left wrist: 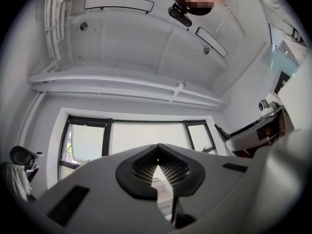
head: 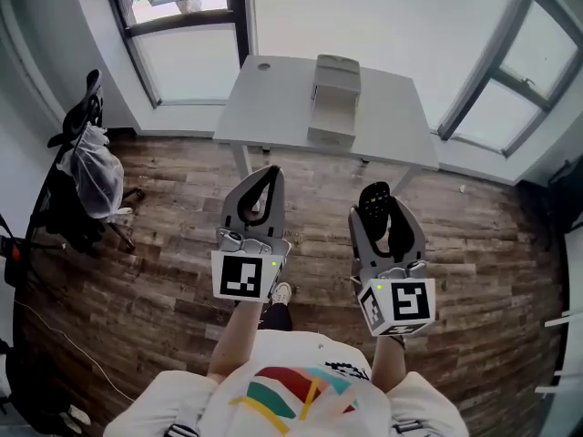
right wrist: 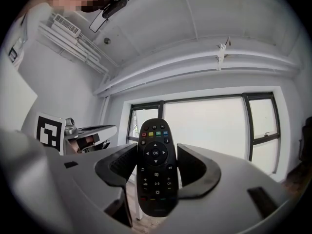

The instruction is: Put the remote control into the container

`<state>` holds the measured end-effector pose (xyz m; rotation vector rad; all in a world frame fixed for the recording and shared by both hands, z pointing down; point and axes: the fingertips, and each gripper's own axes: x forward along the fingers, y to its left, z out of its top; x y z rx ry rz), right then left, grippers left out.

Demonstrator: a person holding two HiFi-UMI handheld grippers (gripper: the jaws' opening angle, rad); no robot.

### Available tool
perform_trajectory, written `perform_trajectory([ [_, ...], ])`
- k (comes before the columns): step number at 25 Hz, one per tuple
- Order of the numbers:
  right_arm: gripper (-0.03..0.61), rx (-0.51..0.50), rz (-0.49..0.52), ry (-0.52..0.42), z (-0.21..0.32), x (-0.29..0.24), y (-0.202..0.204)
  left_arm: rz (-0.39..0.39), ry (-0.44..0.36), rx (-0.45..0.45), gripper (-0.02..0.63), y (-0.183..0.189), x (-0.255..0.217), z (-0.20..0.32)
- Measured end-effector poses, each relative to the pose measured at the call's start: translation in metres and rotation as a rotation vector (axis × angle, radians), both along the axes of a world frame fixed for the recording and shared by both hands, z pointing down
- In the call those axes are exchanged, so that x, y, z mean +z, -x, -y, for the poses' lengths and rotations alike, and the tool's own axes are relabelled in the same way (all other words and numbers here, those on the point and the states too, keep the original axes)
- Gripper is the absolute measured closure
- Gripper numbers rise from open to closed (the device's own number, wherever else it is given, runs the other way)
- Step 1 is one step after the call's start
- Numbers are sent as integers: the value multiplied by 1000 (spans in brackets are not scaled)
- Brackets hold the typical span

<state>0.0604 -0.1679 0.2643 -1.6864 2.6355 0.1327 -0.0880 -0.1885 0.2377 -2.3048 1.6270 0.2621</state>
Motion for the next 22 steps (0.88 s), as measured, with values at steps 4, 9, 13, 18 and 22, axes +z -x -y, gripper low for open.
perform_trajectory([
  [4,321,23,4,12,48,-3,13,6,6,15,607,13,-5,51],
  [9,321,49,26,8,101,-8,25,27,9,44,607,23,-9,106],
  [13,321,78,33,8,132,-7,28,37,17,65,607,29,-7,141],
  [18,321,131,29,40,155,7,28,32,29,95,607,36,-2,168],
  [22,321,139,26,99,170,25,32,5,62,113,607,38,10,190],
])
